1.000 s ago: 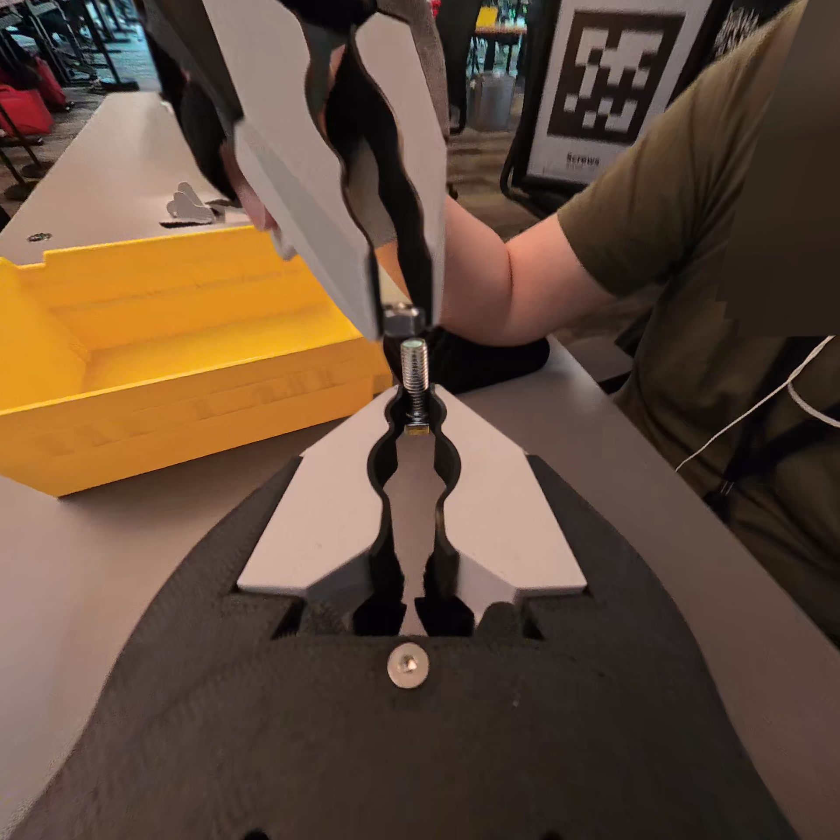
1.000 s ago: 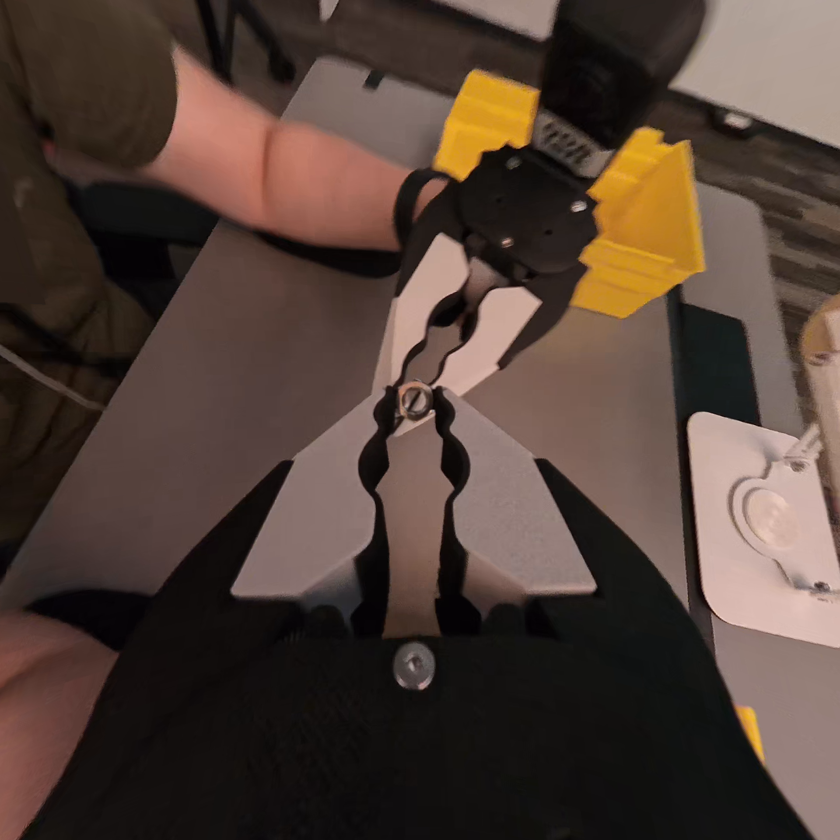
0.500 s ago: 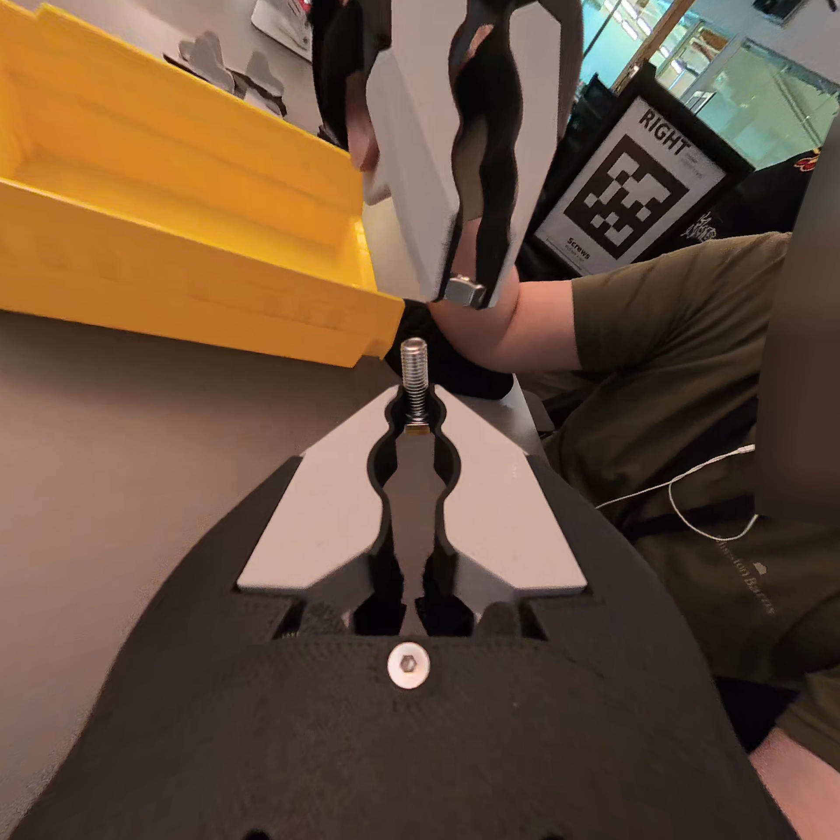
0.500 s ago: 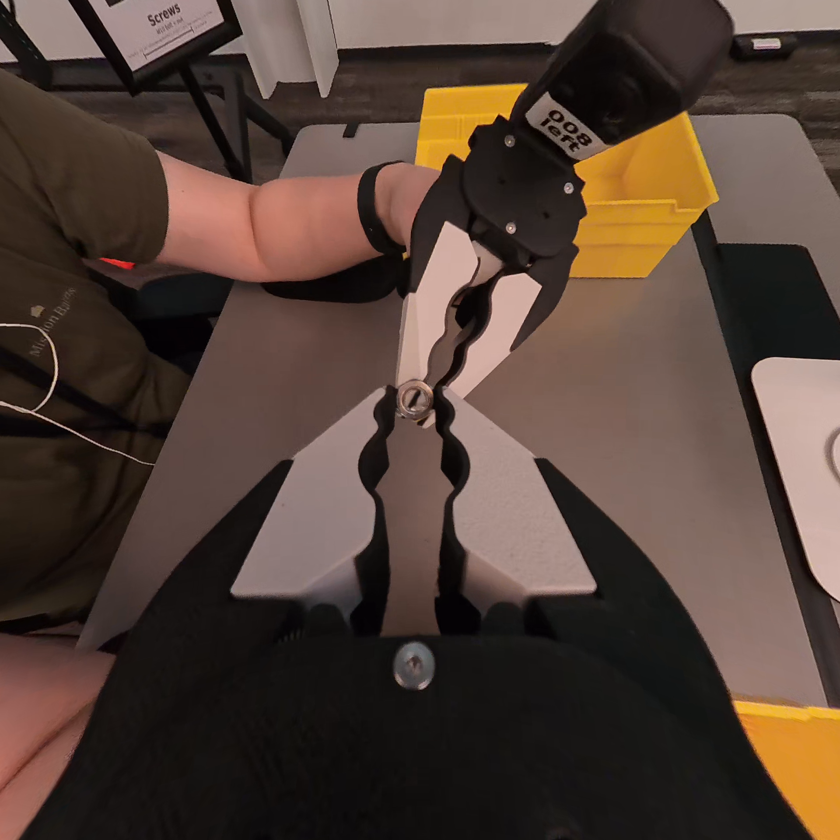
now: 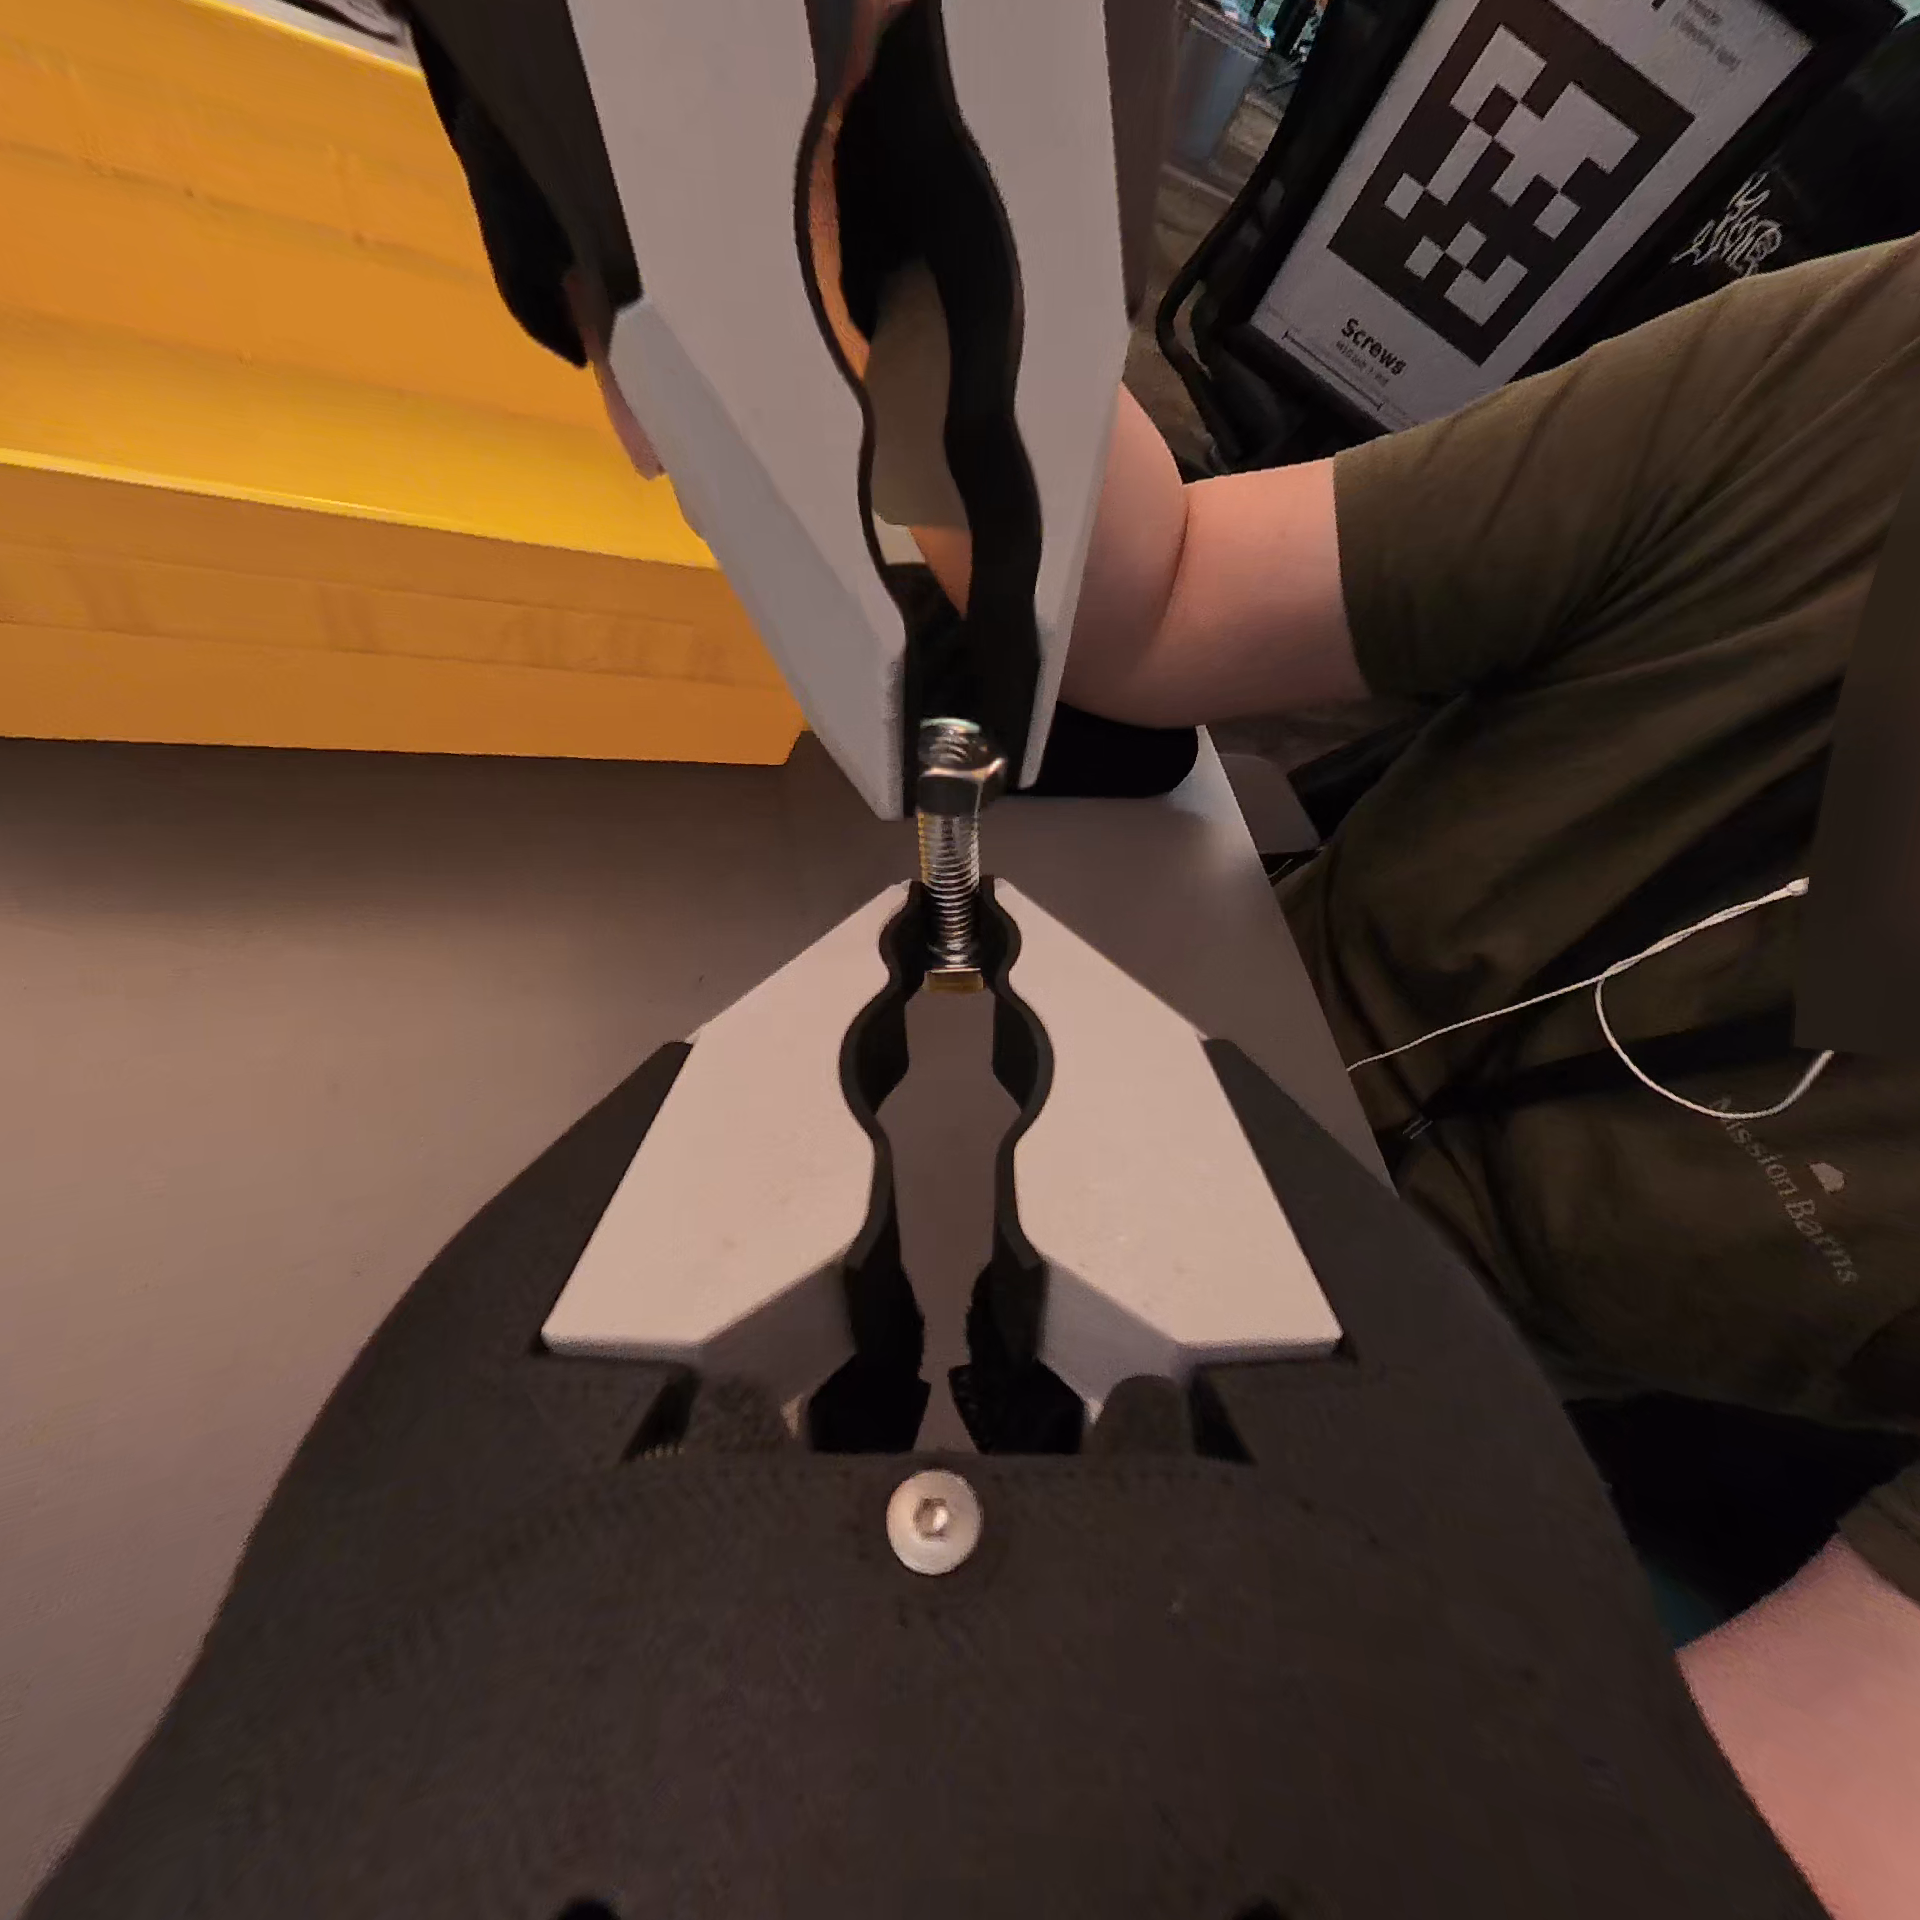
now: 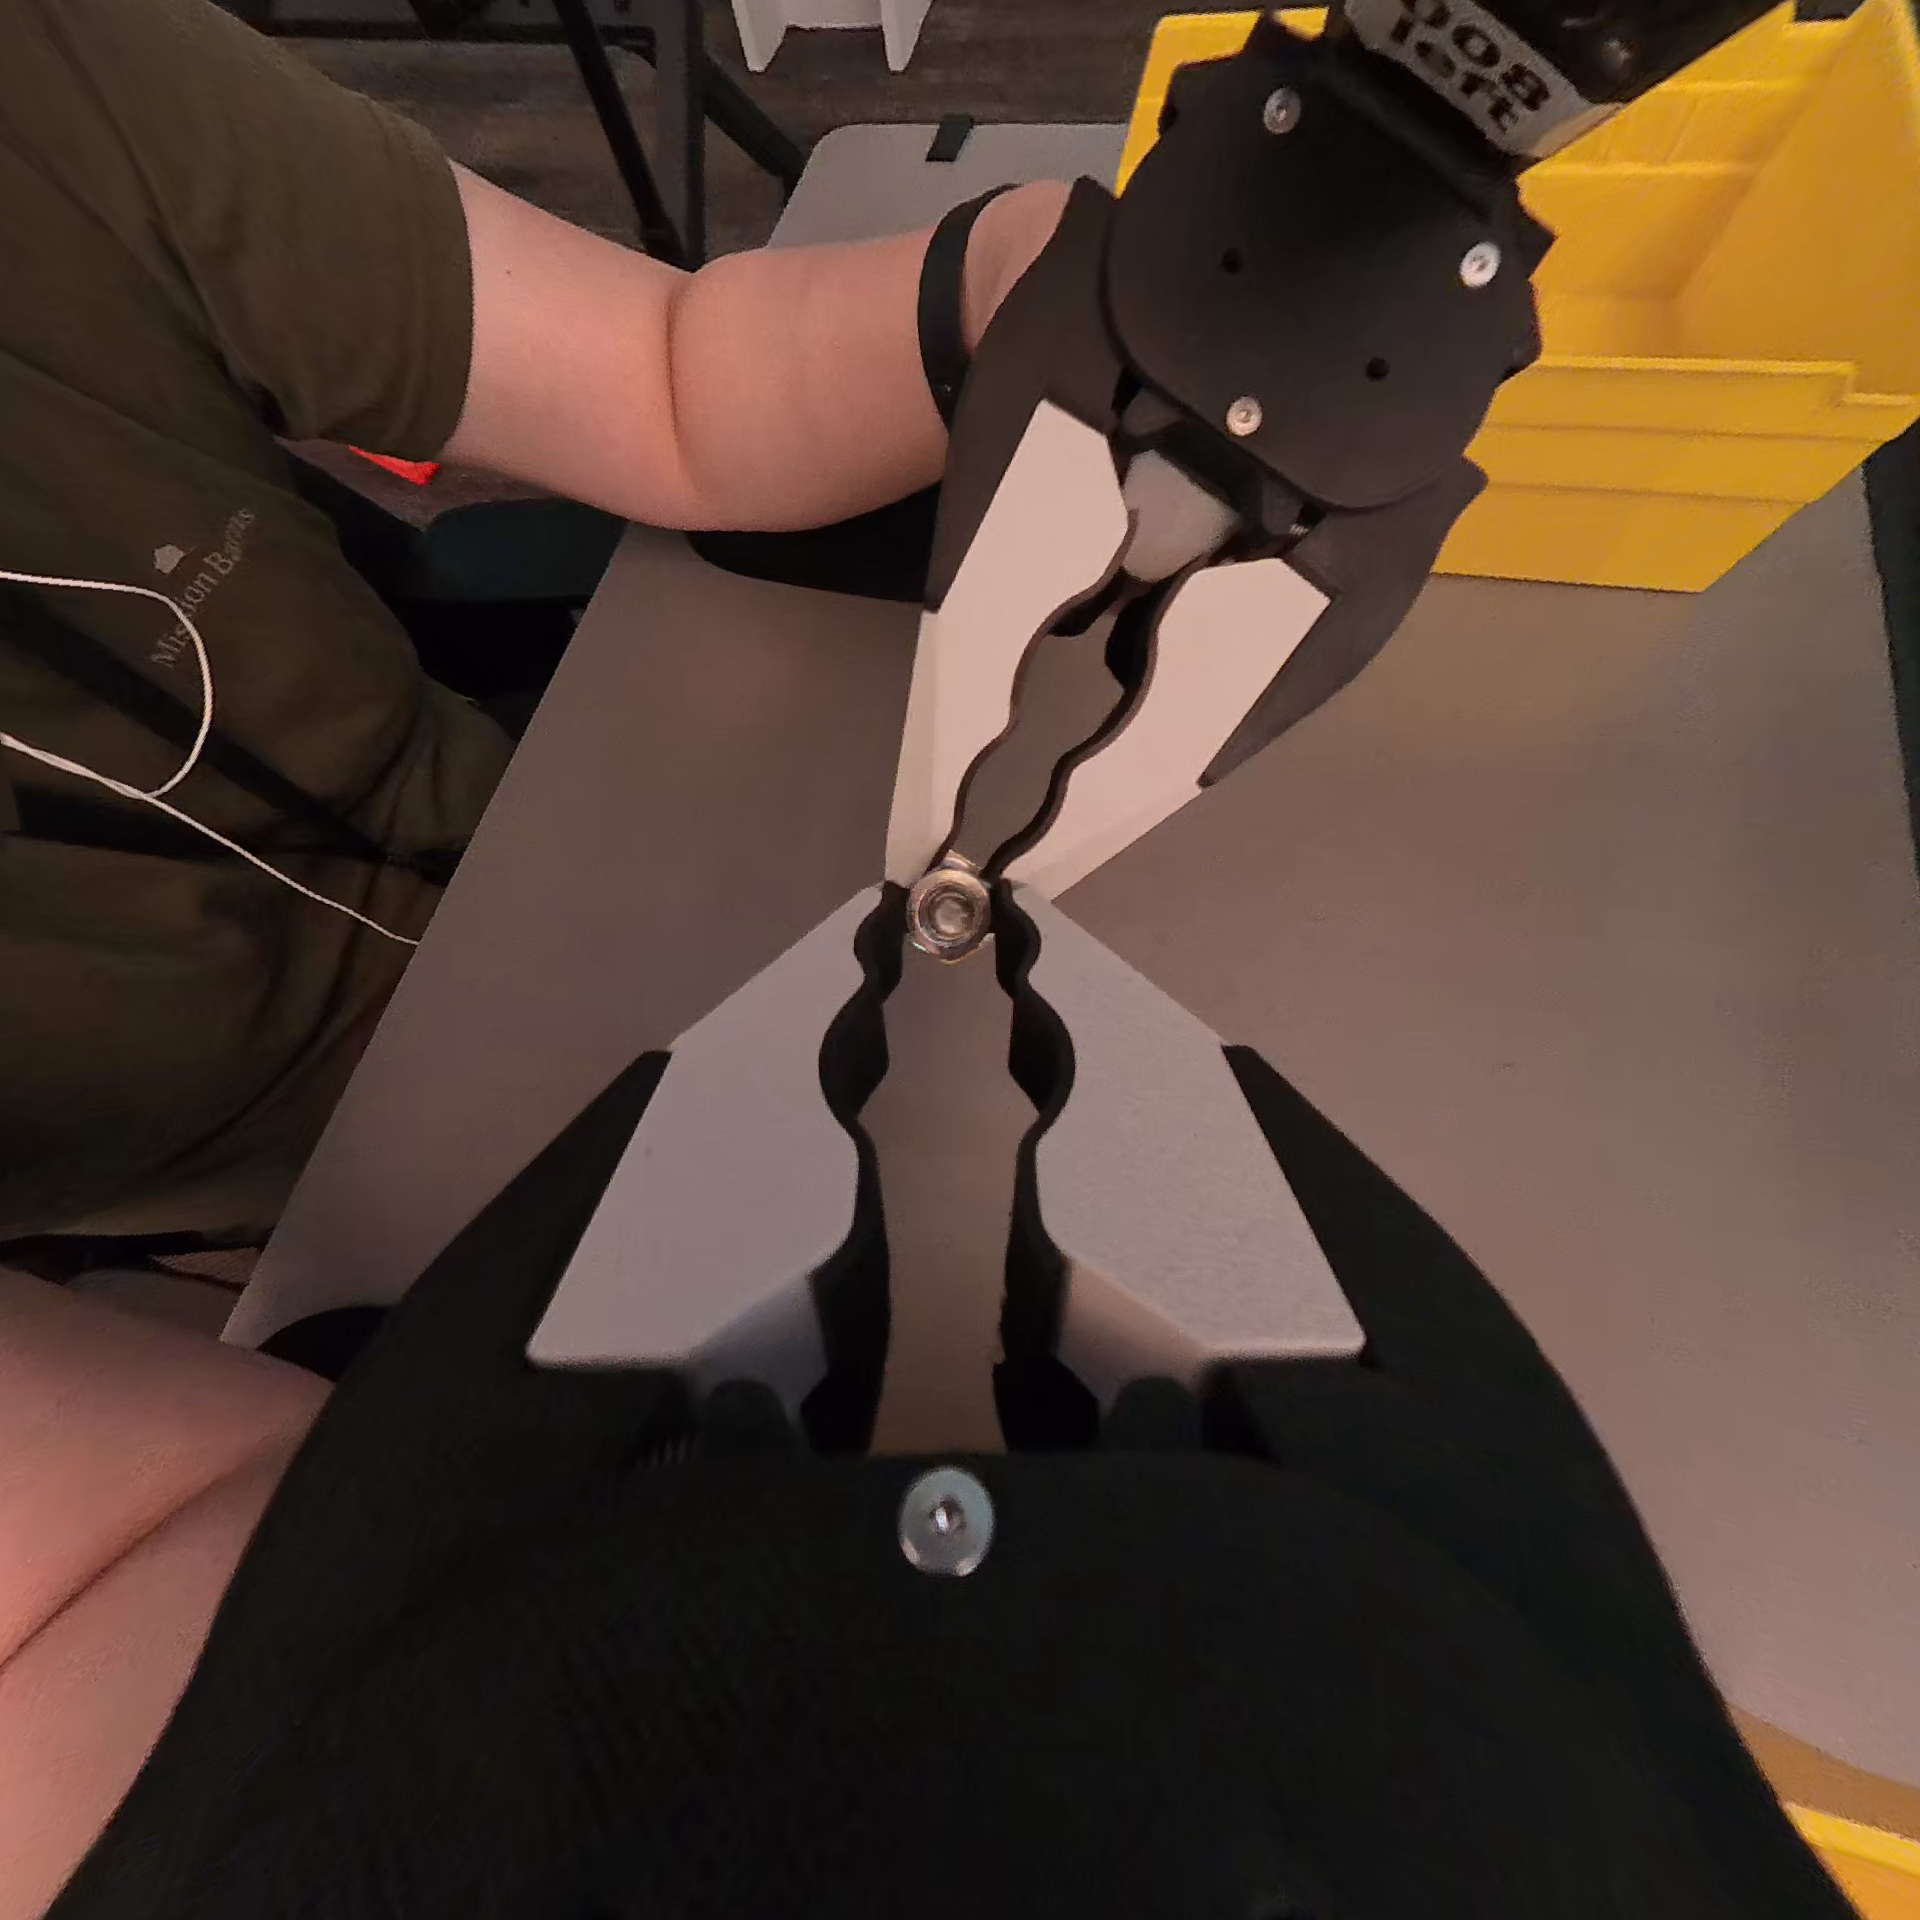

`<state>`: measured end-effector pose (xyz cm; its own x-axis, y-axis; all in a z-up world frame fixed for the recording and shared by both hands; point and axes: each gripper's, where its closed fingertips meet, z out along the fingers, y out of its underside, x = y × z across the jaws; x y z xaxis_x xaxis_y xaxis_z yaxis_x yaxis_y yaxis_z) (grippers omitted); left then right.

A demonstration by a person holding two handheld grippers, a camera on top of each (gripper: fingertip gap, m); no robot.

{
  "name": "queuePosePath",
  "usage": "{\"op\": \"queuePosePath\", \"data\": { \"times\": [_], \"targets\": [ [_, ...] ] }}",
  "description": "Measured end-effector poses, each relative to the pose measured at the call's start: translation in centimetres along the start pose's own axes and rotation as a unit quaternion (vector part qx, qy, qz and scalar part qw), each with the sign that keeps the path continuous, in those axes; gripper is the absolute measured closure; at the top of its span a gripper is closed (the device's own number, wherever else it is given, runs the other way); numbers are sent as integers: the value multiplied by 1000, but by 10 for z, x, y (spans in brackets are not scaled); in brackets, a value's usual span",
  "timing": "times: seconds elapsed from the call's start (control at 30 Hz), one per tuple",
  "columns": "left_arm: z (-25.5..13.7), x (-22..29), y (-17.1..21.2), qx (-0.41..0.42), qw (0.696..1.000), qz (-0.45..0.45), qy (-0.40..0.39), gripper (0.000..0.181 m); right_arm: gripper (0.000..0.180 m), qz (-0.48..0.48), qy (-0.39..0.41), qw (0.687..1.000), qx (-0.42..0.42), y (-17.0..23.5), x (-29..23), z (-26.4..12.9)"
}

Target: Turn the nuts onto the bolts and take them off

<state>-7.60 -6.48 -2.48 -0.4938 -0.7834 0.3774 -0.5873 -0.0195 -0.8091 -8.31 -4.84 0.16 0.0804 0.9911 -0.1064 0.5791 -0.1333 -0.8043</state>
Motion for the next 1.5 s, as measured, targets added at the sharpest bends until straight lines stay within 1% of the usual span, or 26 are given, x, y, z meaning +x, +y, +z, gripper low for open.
{"op": "queuePosePath", "data": {
  "times": [0.17,0.27,0.4,0.5,0.67,0.8,0.87,0.97,1.07,1.3,1.43,1.5],
  "targets": [
    [3,8,3,-17,999,30,9,173,163,-25,-35,999,6,-1,-13,4],
    [4,20,1,-17,998,56,28,173,163,-52,-59,997,22,-7,-24,3],
    [0,29,-7,7,996,70,49,174,163,-91,-54,993,57,-20,-29,-2],
    [-6,40,-15,37,994,67,84,173,163,-113,-57,989,78,-28,-36,-6],
    [0,45,-11,23,992,74,100,173,163,-145,-60,986,62,-23,-44,-3],
    [-3,52,-20,54,988,62,132,174,163,-173,-44,980,87,-31,-46,-9],
    [-3,54,-19,56,986,60,142,173,163,-184,-40,979,81,-31,-48,-8],
    [0,54,-17,47,987,64,140,174,163,-164,-43,983,71,-30,-48,-6],
    [-3,52,-22,61,987,60,134,174,163,-134,-34,987,85,-36,-42,-10],
    [-13,35,-26,70,994,47,76,173,164,-23,-21,995,95,-39,-20,-14],
    [-27,14,-36,103,994,26,10,174,164,7,46,992,115,-44,7,-22],
    [-36,2,-42,130,991,-5,-20,174,164,41,76,988,131,-47,22,-28]
  ]
}}
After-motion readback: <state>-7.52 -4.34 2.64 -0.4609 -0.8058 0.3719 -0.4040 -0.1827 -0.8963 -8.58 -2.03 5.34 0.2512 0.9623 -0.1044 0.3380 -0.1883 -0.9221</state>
